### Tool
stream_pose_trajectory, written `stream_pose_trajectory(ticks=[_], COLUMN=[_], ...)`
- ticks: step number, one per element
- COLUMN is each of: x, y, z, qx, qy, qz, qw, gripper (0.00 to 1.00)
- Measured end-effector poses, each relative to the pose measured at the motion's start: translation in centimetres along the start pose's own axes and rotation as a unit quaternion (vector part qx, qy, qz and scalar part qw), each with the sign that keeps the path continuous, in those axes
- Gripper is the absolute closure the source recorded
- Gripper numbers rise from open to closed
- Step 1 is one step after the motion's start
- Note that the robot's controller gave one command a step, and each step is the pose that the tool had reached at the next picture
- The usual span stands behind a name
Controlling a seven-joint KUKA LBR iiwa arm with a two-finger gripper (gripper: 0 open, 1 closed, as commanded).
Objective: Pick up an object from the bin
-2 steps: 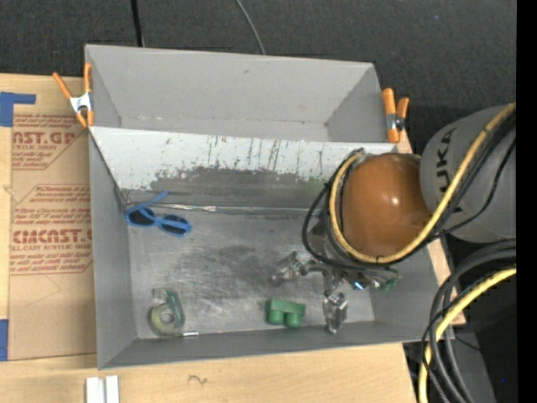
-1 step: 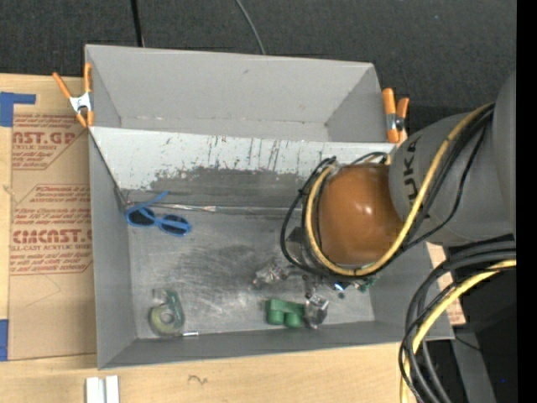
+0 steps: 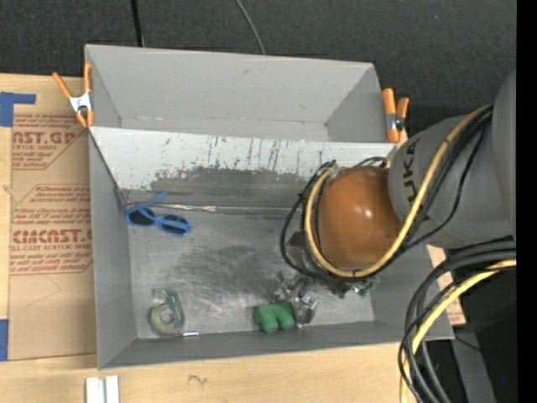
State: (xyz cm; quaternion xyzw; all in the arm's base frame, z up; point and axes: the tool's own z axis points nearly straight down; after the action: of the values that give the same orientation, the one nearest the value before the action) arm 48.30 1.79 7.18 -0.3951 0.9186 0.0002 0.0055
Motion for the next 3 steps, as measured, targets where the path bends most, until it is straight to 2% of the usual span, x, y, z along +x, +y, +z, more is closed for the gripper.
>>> stream_pose_trajectory(ticks=[1,2,3], x=[-1.2,-2.6,-2.6], y=[-4.5,-1.8,-2.1], z=[-19.6,-9.0,-9.5], qx=[-0.001,-0.008,-0.004], qy=[0.0020,0.0045,0.0030], qz=[-0.264,-0.268,-0.266], qw=[0.9644,0.9634,0.9639], gripper=[1.00,1.00,0.00])
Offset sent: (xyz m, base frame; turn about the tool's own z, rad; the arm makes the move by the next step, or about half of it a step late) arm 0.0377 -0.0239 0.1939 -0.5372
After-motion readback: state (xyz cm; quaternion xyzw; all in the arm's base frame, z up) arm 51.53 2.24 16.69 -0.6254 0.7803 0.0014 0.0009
